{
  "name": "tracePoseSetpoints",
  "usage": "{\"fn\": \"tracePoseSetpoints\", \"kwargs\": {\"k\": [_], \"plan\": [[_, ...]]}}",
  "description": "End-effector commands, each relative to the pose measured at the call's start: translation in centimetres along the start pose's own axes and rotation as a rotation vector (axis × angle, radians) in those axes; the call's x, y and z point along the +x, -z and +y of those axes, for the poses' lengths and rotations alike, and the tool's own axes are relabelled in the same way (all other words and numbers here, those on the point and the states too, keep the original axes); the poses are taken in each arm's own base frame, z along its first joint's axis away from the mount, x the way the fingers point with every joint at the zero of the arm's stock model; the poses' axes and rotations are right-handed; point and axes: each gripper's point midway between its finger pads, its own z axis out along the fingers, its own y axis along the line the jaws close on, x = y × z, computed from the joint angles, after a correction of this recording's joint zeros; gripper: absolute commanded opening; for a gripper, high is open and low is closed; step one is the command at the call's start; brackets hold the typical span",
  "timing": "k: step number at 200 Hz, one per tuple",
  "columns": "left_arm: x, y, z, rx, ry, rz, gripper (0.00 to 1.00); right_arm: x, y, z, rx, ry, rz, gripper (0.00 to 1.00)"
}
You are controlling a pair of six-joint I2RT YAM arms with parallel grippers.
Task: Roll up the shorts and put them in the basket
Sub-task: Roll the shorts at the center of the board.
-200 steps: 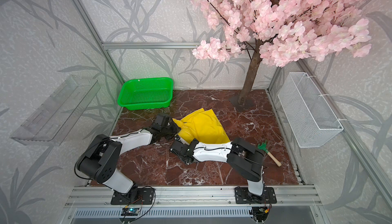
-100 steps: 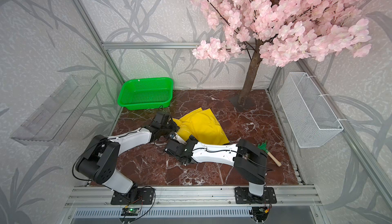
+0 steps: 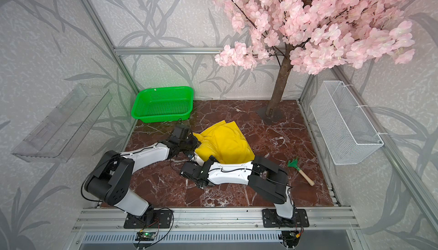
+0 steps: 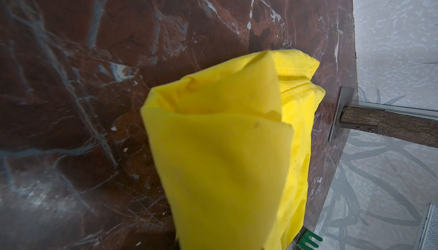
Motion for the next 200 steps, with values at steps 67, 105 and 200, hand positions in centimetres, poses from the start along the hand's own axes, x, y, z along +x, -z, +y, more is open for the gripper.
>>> {"fn": "tracePoseSetpoints", "kwargs": {"k": [67, 105, 200], "plan": [[-1.8, 2.0, -3.1, -0.008, -0.096, -0.009, 0.22, 0.6, 0.9, 1.4, -0.357, -0.184, 0.039, 0.02], [-2.6, 2.7, -4.5, 0.025, -0.175, -0.033, 0.64, 0.5, 0.0, 0.4, -0.702, -0.523, 0.065, 0.01], [-2.4, 2.6, -4.2, 0.142, -0.335, -0.076, 0.84, 0.3, -3.0, -2.5, -1.131, -1.081, 0.095, 0.00]]}}
